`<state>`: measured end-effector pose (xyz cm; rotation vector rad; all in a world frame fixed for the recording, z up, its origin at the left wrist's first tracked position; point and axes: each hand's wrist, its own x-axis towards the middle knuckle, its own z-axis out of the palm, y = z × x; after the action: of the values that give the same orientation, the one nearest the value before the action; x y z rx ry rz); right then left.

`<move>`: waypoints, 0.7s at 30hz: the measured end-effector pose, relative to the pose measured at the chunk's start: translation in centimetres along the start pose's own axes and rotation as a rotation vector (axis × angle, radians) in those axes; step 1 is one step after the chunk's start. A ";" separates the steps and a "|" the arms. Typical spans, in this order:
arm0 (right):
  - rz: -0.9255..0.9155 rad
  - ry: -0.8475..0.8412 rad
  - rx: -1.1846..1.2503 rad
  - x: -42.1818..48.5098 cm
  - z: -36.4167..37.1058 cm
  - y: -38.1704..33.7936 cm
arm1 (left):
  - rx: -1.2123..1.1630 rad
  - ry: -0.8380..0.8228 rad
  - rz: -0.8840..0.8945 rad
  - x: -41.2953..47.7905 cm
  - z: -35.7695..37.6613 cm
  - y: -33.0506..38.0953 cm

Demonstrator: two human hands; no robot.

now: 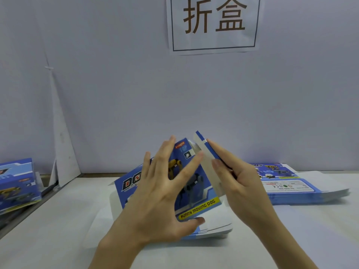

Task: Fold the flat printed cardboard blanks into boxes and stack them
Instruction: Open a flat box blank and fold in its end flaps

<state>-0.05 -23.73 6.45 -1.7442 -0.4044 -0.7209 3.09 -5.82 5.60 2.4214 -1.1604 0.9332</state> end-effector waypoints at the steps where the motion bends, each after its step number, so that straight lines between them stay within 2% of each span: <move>1: 0.004 -0.008 -0.006 0.0 0.0 0.0 | 0.037 0.004 0.016 0.1 -0.1 0.3; 9: 0.004 -0.175 0.094 0.0 -0.2 -0.1 | 0.017 0.100 0.023 0.5 -2.3 0.9; 16: 0.055 -0.162 0.071 -0.6 1.2 0.0 | 0.026 0.133 0.061 0.4 -2.2 0.8; 21: 0.056 -0.239 0.049 -0.6 1.0 -0.9 | 0.040 0.191 0.084 0.5 -2.2 0.6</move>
<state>-0.76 -22.46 6.54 -1.7935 -0.5296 -0.4599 1.92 -5.41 7.55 2.2695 -1.1914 1.1943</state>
